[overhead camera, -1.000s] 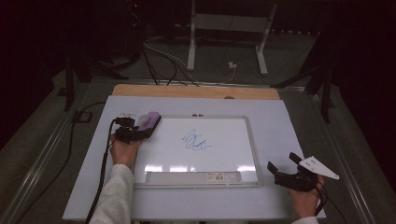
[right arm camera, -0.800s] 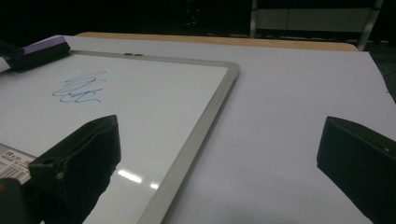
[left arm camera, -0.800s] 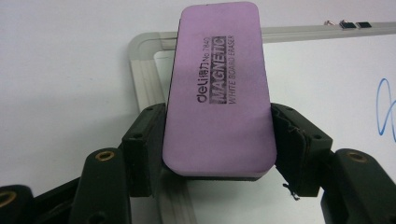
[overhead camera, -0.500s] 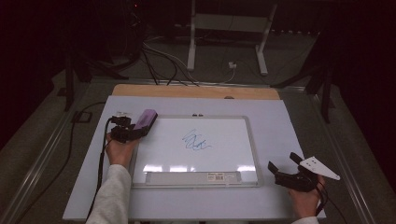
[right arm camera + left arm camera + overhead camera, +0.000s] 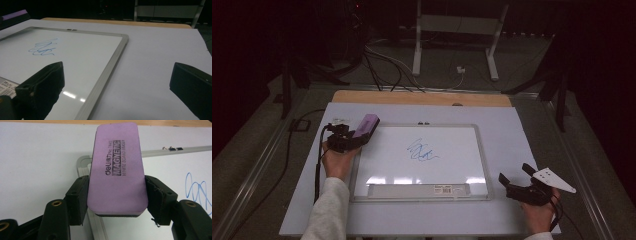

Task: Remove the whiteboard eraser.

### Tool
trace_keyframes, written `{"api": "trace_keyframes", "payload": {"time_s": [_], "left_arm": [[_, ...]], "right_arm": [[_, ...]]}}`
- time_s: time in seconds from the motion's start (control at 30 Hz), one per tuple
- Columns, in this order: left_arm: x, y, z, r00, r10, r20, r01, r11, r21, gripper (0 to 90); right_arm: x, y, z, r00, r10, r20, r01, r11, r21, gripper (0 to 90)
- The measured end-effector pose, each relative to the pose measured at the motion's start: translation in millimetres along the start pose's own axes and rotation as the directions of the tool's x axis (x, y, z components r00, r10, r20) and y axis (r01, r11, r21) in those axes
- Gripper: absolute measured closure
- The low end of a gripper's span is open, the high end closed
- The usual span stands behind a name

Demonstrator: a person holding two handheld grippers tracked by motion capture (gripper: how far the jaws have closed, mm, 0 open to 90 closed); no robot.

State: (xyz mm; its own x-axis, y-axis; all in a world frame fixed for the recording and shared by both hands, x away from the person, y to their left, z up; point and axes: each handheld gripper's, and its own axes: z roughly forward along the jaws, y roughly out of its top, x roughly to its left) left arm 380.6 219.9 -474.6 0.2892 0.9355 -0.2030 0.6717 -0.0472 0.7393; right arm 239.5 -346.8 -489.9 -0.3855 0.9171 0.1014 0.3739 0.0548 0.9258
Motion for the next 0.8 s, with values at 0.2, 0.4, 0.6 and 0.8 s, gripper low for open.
{"api": "trace_keyframes", "payload": {"time_s": [0.2,0.4,0.6,0.8], "left_arm": [[-1.6,1.2,-3.8,0.9999,0.008,0.011,-0.008,1.0,-0.006,41.3],[-5.2,2.2,-9.8,0.9994,0.022,0.027,-0.021,0.9995,-0.022,41.3],[-8.7,4.5,-13.9,0.9983,0.039,0.044,-0.038,0.9987,-0.033,41.2],[-14.5,7.9,-17.4,0.9964,0.058,0.062,-0.055,0.9975,-0.045,41.3]], "right_arm": [[0.4,0.0,-0.1,1.0,-0.003,-0.001,0.003,1.0,0.0,0.0],[1.0,0.2,-0.1,1.0,-0.004,-0.002,0.004,1.0,-0.002,0.0],[1.2,0.1,0.0,1.0,-0.005,-0.002,0.005,1.0,-0.001,0.0],[0.9,0.3,-0.2,1.0,-0.004,-0.001,0.004,1.0,-0.004,0.0]]}}
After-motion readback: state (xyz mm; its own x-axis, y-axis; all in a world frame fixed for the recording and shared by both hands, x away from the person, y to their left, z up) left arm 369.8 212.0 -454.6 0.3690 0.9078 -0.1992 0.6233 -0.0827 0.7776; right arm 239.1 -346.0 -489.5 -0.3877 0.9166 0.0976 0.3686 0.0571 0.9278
